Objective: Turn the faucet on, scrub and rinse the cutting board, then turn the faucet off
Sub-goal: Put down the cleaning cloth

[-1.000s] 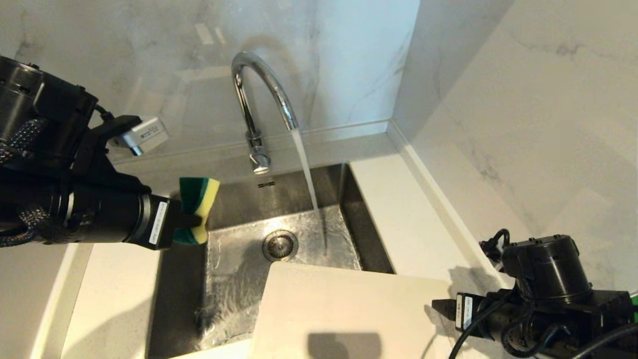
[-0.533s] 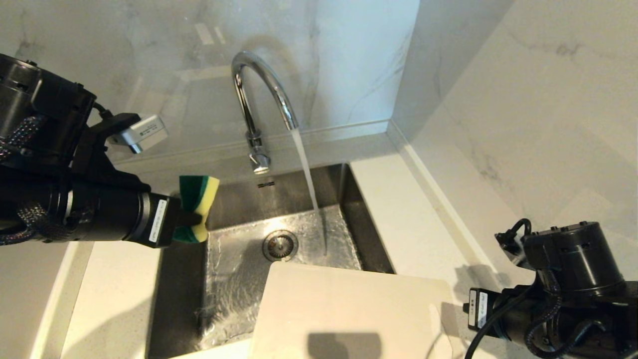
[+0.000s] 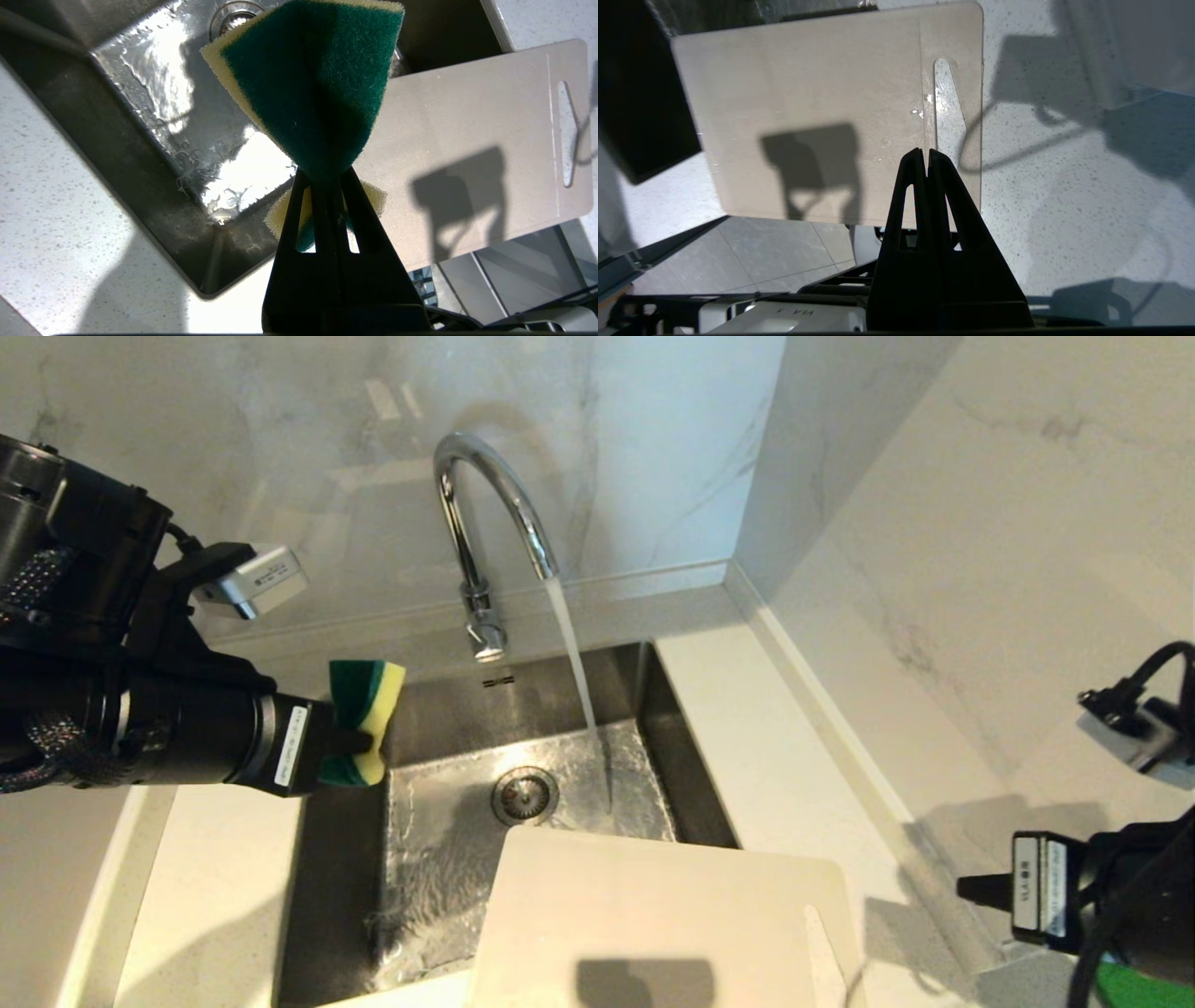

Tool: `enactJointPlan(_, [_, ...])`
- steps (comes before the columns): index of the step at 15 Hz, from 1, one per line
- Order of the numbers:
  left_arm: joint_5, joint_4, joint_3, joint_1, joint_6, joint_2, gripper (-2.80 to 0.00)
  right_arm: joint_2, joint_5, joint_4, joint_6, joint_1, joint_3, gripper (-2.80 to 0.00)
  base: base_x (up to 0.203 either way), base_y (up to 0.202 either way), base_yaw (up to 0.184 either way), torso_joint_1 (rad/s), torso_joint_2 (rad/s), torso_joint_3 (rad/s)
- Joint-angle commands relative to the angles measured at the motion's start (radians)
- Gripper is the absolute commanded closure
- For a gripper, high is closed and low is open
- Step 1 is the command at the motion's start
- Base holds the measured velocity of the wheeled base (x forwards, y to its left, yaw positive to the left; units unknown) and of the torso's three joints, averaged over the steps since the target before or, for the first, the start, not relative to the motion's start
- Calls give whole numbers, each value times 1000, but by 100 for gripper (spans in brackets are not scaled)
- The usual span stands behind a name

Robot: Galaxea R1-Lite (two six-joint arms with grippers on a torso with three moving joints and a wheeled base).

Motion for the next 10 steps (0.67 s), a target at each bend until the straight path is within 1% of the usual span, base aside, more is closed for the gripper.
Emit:
enactJointPlan(1, [-3, 2, 3, 0, -1, -11, 0, -96, 0, 214, 3, 0, -195, 0, 0, 0, 0, 0, 0, 0])
enactJointPlan(5, [-17, 2, 6, 0, -3, -13, 0, -123, 1, 623, 5, -1, -630, 0, 0, 0, 0, 0, 0, 0])
enactJointPlan(7, [-10, 2, 8, 0, -1, -15, 0, -129, 1, 784, 5, -1, -783, 0, 0, 0, 0, 0, 0, 0])
enactJointPlan(8, [-7, 4, 10, 0, -1, -20, 0, -136, 1, 828, 5, -1, -824, 0, 0, 0, 0, 0, 0, 0])
enactJointPlan(10, [0, 8, 24, 1, -1, -40, 0, -145, 13, 842, 9, -1, -855, 0, 0, 0, 0, 0, 0, 0])
